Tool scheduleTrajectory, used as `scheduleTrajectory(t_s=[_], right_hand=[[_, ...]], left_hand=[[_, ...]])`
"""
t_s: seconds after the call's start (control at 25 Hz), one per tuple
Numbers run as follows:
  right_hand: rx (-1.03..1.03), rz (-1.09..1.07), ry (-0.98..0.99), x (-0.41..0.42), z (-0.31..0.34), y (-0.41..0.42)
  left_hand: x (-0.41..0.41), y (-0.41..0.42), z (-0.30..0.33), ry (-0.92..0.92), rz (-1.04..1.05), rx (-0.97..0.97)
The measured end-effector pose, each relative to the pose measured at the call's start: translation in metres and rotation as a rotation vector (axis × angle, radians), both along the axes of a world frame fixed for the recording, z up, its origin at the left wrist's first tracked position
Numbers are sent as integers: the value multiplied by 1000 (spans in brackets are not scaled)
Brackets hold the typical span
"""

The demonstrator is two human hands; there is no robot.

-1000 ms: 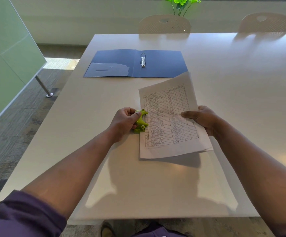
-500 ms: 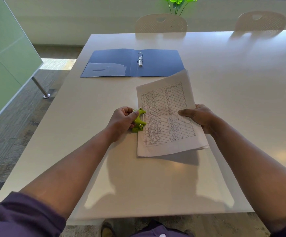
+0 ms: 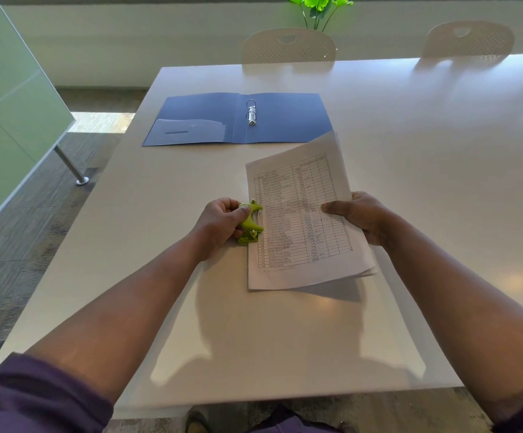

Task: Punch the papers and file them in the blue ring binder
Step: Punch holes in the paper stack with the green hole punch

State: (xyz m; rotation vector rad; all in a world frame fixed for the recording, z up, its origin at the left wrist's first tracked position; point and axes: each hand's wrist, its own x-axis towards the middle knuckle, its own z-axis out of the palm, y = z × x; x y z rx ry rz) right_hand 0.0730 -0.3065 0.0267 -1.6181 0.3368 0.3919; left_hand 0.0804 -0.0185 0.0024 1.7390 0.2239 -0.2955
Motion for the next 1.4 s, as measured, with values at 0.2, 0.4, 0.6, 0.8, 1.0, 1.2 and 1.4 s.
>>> scheduleTrajectory(t_s=[0.2, 0.4, 0.6, 0.8, 1.0, 1.2, 1.4], right_hand=[[-8, 4, -4, -2, 2, 1], [-10, 11, -5, -3, 4, 1], [-11, 10, 1, 0, 1, 0], [8, 6, 0, 4, -5, -3], [19, 7, -19, 7, -11, -6], [35, 15, -27, 5, -9, -6], [25, 12, -26, 4, -5, -5]], left_hand=[[13, 12, 22, 192, -81, 64], [24, 12, 32, 235, -167, 320], [27, 15, 35, 303, -207, 366], [27, 14, 31, 319, -195, 343], [24, 13, 23, 290, -228, 436], [26, 12, 25, 303, -247, 407], [22, 12, 22, 262, -205, 360]])
